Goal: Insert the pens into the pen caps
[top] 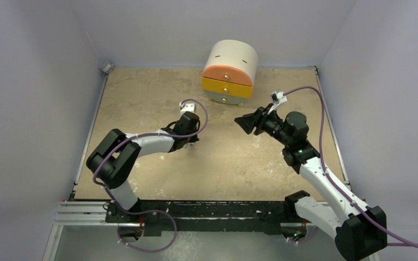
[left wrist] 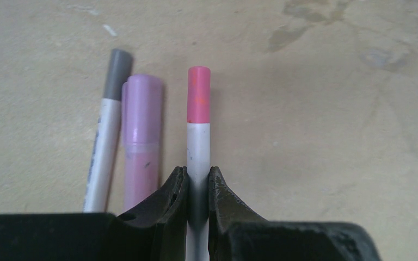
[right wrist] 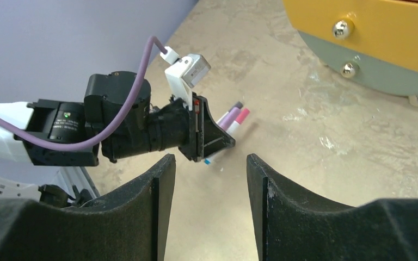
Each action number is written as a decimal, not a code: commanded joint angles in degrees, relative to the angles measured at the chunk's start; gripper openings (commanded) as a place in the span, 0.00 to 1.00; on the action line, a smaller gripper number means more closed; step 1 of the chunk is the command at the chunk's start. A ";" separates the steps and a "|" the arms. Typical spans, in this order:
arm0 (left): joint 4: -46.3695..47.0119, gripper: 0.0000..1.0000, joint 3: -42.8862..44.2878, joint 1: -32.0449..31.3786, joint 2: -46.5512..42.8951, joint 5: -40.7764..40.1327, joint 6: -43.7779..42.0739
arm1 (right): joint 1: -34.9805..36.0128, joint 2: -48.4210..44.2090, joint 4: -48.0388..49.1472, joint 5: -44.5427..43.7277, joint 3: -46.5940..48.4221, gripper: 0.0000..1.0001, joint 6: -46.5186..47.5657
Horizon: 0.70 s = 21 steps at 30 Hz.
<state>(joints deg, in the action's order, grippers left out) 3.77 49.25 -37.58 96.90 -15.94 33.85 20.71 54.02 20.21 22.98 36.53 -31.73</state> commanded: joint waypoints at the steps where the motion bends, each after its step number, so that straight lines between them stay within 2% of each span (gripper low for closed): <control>1: -3.54 0.00 2.83 -0.12 1.25 -8.27 1.52 | -0.06 -1.46 -1.22 -1.87 -0.63 0.53 3.04; 5: -5.66 0.17 4.14 -0.18 3.56 -8.55 0.76 | -0.03 -0.82 -0.93 -1.78 -1.11 0.53 3.16; 14: -5.69 0.31 4.88 -0.80 3.64 -7.03 -0.10 | -0.06 -0.30 -0.73 -1.93 -1.47 0.53 3.30; 19: -6.13 0.56 7.07 -1.71 0.90 -5.82 -2.61 | -0.01 -0.48 -1.00 -3.96 -2.09 0.52 3.47; 21: -5.97 0.60 7.80 -2.10 -2.08 -6.24 -2.65 | -0.05 -0.65 -0.83 -5.25 -2.42 0.52 3.06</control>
<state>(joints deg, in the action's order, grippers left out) -2.52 53.60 -38.74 100.27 -22.15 32.71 20.71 54.00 18.22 21.12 34.98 -29.12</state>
